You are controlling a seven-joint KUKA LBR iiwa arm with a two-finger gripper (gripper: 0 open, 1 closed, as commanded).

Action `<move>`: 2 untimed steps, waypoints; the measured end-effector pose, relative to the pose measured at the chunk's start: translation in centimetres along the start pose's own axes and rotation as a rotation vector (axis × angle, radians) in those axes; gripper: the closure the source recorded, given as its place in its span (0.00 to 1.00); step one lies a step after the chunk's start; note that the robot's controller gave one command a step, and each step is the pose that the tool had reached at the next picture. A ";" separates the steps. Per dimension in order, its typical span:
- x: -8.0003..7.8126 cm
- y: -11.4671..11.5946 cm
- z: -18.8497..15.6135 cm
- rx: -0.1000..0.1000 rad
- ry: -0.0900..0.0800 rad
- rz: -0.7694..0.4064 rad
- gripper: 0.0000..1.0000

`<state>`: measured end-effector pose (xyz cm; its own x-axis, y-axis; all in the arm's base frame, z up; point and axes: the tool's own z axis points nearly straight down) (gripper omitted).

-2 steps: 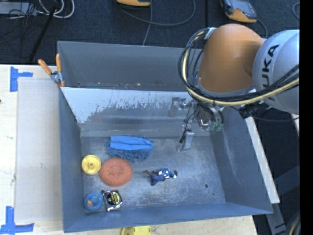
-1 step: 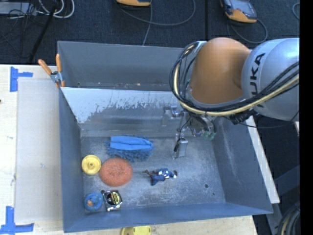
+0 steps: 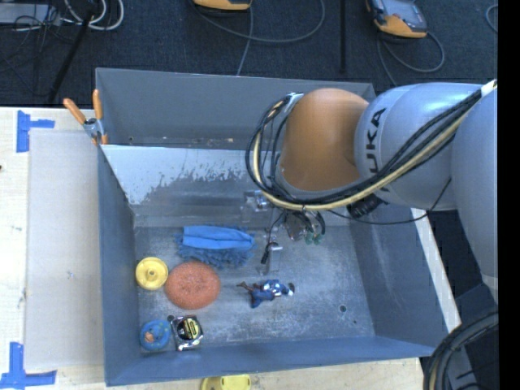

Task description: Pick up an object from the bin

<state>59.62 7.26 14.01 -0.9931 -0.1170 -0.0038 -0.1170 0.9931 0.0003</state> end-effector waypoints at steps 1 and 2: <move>3.7 4.8 5.2 0.000 0.004 0.024 0.00; 4.0 5.4 5.7 -0.001 0.014 0.017 0.00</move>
Offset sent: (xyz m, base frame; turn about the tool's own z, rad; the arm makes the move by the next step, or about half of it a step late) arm 0.0253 0.0291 -0.0701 -0.0267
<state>55.08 12.18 8.30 -0.9950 -0.0998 0.0097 -0.0998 0.9950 0.0016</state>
